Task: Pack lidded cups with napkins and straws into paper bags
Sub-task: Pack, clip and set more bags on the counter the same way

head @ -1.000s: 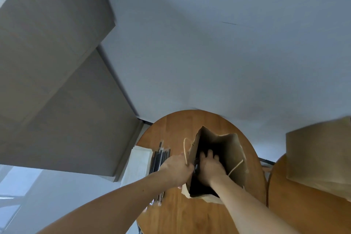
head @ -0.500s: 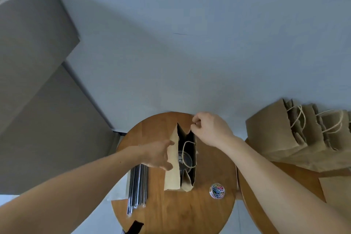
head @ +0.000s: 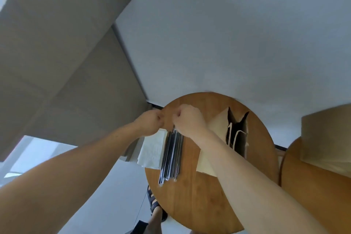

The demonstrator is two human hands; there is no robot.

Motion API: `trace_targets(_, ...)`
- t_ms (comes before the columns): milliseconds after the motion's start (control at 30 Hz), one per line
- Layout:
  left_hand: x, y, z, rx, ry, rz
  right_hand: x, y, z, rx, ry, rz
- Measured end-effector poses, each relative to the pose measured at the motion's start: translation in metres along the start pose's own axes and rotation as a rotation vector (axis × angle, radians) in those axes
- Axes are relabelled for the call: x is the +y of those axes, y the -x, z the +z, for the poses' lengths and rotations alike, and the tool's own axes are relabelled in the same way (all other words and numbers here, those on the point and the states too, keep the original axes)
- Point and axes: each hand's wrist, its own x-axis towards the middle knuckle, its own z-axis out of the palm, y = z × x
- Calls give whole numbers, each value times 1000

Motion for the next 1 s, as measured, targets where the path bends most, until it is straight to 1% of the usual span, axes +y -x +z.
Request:
trace_targets(100,-41,2,15,14,104,-147,20,-15,61,-132,-36,143)
trace_targets(200,-76,-4,31,1,129,-219,49,-25,116,-221,55,201)
trace_targets(367,-111,-19,47,6,233,-304,77,-36,177,-241,127,317)
trace_targets(433,-118,-25,52,-2,263,-326,83,-40,196,-254,118,353)
trace_targets(500,-123,-29,57,-17,291,-332,87,-42,207,-246,111,382)
trace_targets(567,-127,-30,62,-31,316,-317,89,-45,215,-215,135,374)
trace_targets(667,-133,-28,65,-45,349,-306,90,-52,220,-167,158,366)
trace_targets(767,-138,-27,64,-62,355,-318,93,-58,220,-158,187,383)
trace_targets(867,-142,-25,63,-60,356,-333,94,-58,220,-153,250,356)
trace_targets(1000,-145,-23,62,-61,386,-340,95,-57,221,-133,260,311)
